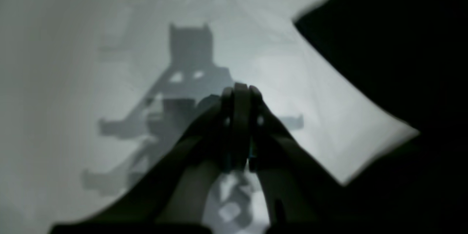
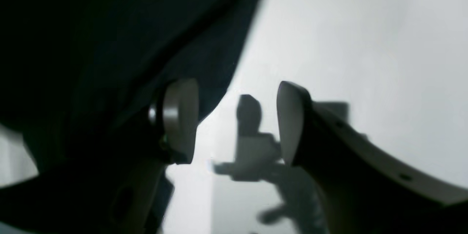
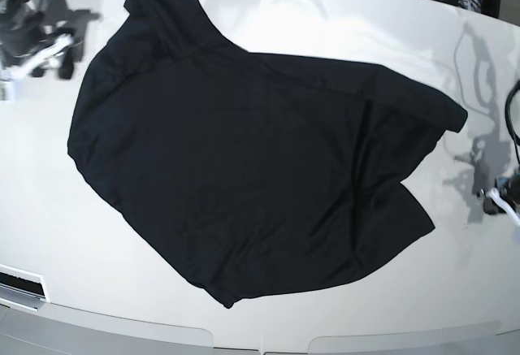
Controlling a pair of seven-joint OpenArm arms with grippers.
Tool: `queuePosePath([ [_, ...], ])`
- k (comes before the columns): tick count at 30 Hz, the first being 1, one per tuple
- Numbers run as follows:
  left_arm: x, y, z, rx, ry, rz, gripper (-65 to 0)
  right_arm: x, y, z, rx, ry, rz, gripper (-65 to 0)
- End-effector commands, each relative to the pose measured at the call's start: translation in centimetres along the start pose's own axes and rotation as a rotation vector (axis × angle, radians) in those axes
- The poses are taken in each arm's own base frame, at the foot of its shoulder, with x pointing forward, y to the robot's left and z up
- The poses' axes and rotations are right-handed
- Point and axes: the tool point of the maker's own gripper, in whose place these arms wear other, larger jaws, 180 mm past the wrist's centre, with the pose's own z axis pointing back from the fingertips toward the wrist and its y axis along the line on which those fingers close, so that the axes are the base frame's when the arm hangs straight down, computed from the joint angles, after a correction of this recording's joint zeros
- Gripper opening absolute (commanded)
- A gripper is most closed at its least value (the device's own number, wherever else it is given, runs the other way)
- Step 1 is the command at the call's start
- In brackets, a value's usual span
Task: Layout the t-shirt on the table in an organized manner, then fold the t-shirt properly
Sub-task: 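Grasp opposite shirt edges, left gripper at sleeve side, right at collar side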
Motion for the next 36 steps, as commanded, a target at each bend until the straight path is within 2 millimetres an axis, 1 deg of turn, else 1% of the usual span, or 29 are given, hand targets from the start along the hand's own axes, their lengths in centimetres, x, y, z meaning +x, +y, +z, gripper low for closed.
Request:
queuePosePath([
  [1, 1.4, 1.1, 0.8, 0.016, -0.042, -0.003, -65.0, -0.5, -0.6, 0.0, 0.004, 0.003, -0.031, -28.7],
  [3, -0.3, 0.9, 0.7, 0.012, -0.015, -0.002, -65.0, -2.5, -1.2, -0.9, 0.041, 0.035, -0.117, -28.7],
  [5, -1.3, 0.9, 0.6, 0.012, -0.008, -0.002, -65.0, -4.1, -1.4, -2.1, 0.094, 0.061, -0.199, -28.7],
  [8, -1.6, 0.9, 0.6, 0.013, -0.008, -0.002, -65.0, -5.7, -0.1, -3.8, 0.211, 0.104, -0.258, -28.7],
  [12, -1.5, 1.2, 0.8, 0.017, -0.008, -0.003, -65.0, -6.5, 2.7, -4.6, 0.384, 0.128, -0.309, -28.7],
  [15, -1.5, 1.4, 0.9, 0.021, -0.009, -0.004, -65.0, -6.4, 3.6, -5.1, 0.413, 0.141, -0.295, -28.7],
  [18, -1.6, 1.4, 0.9, 0.021, -0.004, -0.004, -65.0, -5.8, 4.2, -5.4, 0.434, 0.129, -0.27, -29.4],
  [19, -1.7, 1.3, 0.9, 0.017, 0.002, -0.003, -65.0, -5.7, 4.2, -5.3, 0.437, 0.125, -0.263, -32.0],
  [20, -1.8, 1.1, 1.0, 0.002, 0.011, 0.005, -65.0, -5.6, 4.1, -5.3, 0.437, 0.123, -0.262, -37.8],
  [23, -1.9, -0.5, 1.5, -0.119, 0.02, 0.037, -65.0, -5.8, 4.0, -5.3, 0.435, 0.136, -0.256, -64.4],
  [26, -1.7, -1.9, 2.6, -0.237, 0.024, 0.075, -65.0, -5.9, 3.8, -5.2, 0.432, 0.149, -0.247, -65.0],
  [32, -3.6, -0.3, 5.3, -0.274, 0.108, 0.233, -65.0, -5.7, 2.6, -4.8, 0.411, 0.159, -0.222, -65.0],
  [36, -4.8, 1.7, 7.4, -0.266, 0.094, 0.343, -65.0, -5.3, 1.9, -4.7, 0.4, 0.159, -0.206, -65.0],
])
